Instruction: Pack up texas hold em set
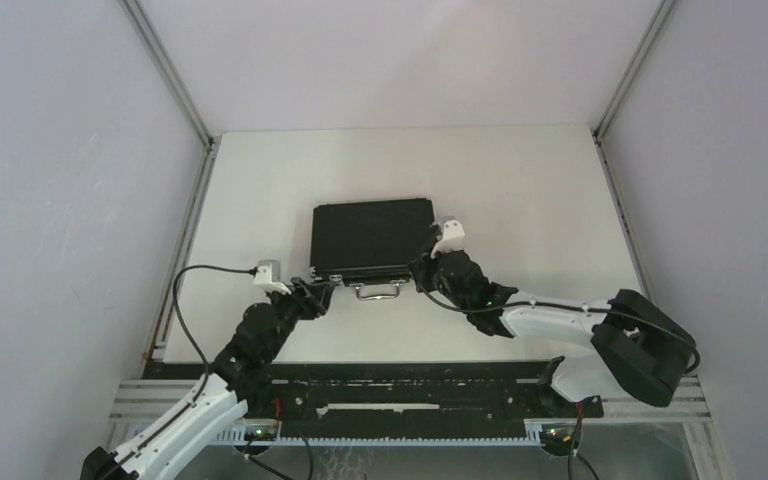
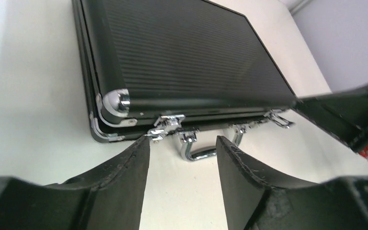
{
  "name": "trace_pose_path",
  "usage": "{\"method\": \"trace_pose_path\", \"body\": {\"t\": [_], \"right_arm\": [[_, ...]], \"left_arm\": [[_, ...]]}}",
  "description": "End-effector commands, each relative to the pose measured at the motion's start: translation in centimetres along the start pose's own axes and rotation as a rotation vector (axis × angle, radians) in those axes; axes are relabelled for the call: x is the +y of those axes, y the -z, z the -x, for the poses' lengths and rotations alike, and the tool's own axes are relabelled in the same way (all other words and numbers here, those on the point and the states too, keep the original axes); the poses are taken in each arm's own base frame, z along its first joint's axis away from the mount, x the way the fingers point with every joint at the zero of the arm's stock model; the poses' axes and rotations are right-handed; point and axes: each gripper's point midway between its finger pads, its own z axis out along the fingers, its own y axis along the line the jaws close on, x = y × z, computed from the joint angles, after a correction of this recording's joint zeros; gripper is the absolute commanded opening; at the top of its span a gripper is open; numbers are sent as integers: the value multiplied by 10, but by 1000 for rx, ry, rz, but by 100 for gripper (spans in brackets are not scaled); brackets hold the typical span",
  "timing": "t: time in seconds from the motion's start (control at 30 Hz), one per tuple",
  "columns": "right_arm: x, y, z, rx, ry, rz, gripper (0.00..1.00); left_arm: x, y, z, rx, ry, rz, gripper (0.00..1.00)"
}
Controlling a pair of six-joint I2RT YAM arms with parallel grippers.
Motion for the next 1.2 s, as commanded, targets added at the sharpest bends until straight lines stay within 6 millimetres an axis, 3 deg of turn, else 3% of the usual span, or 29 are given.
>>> {"method": "trace_pose_path", "body": {"t": [0.0, 0.1, 0.33, 0.5, 0.57, 0.77, 1.17], "right_arm": [[60, -15, 38, -71, -43, 206, 3], [72, -25, 24, -28, -28, 220, 4], [101, -16, -2, 2, -29, 268, 57], [108, -13, -16, -4, -175, 247, 85], [108, -15, -20, -27, -247, 222, 92], [93, -20, -25, -142, -445, 151, 94], [87, -28, -8, -231, -496, 227, 95]], "left_arm": [[-16, 7, -13, 11, 102, -120, 60], [-8, 8, -21, 2, 139, -104, 63], [2, 10, -23, -34, 192, -78, 69], [5, 12, -19, -41, 205, -50, 70], [7, 12, -17, -51, 218, -38, 70], [4, 13, -10, -75, 236, -48, 70], [10, 14, -11, -76, 221, -23, 70]]}}
